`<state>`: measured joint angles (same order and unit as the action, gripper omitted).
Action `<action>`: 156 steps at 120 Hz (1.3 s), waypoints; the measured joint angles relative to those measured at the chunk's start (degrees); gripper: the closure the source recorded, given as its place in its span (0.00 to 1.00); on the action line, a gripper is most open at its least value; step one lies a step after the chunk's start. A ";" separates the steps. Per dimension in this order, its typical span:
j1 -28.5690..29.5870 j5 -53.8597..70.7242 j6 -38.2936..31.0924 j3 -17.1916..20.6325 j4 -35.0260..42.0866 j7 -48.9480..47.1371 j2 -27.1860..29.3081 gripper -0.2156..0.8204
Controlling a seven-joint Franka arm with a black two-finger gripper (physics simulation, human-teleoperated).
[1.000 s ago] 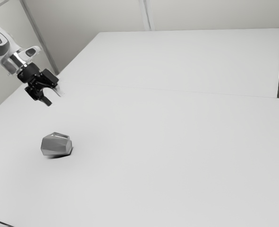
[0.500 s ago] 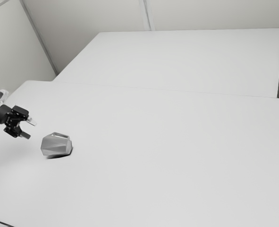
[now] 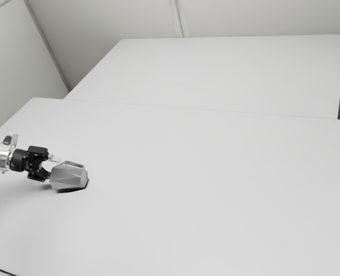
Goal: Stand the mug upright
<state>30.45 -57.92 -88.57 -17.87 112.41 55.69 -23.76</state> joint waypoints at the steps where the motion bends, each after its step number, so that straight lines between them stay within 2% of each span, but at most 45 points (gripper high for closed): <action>1: -0.01 -0.03 0.02 0.02 0.10 0.18 -0.01 0.33; 12: -0.03 -0.53 0.23 0.10 1.37 2.21 -0.08 0.56; 20: -0.04 -0.80 0.33 0.11 1.67 3.52 -0.03 0.69; 30: -0.03 -1.21 0.75 0.14 1.67 4.96 0.30 0.80; 43: 0.17 -1.83 2.22 0.17 1.67 6.54 0.83 0.88; 69: -0.29 -3.16 5.68 0.13 1.78 8.75 2.30 0.94; 89: -8.22 -0.86 4.55 0.03 1.69 8.12 9.15 0.96; 108: -17.65 8.35 -0.79 0.11 1.19 3.89 15.06 0.96; 119: -21.87 16.88 -4.31 1.00 -1.50 0.01 16.41 0.96; 145: -24.65 36.79 -16.34 7.63 -3.00 -9.79 16.79 0.96; 156: -25.35 42.44 -22.40 9.33 -2.54 -13.67 16.79 0.96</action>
<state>5.10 -15.48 -110.97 -8.54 109.86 42.02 -6.97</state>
